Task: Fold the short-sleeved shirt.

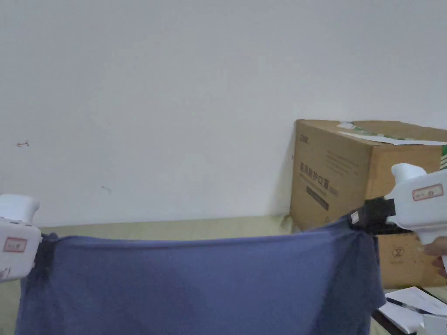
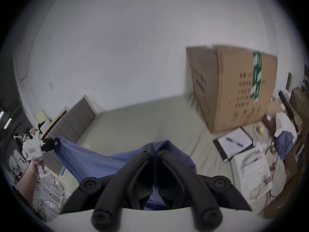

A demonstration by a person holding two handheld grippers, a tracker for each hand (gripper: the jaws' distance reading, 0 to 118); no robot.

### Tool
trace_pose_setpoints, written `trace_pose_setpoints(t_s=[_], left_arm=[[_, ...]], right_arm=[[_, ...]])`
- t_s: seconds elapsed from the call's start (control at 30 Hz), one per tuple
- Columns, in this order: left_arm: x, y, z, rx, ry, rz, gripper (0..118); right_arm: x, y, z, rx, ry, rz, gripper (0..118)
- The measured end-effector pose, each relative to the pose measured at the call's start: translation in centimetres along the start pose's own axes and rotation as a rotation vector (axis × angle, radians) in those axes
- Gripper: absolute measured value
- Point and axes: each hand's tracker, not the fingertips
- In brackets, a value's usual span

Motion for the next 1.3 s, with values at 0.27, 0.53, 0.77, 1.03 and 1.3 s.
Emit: trace_pose_setpoints(t_s=[0.27,0.53,0.77,1.03,1.3], left_arm=[[-0.4,10.4,1.4,0.136,0.064,-0.013,0],[-0.8,19.3,-2.6,0.238,0.12,0.021,0],[-0.8,24.3,-7.5,0.356,0.195,-0.007,0],[0.3,21.1,-14.1,0.383,0.176,0.0,0],[5.3,0.0,-22.0,-0.014,-0.01,0.041,0]], right_arm=[[-3.8,10.6,1.6,0.142,-0.064,0.043,3],[-5.5,20.7,-2.6,0.328,-0.162,0.046,3],[-7.4,26.2,-5.5,0.484,-0.208,0.131,3],[-5.0,21.1,-12.6,0.477,-0.26,0.159,3],[2.3,-3.0,-22.8,-0.016,-0.248,0.04,3]])
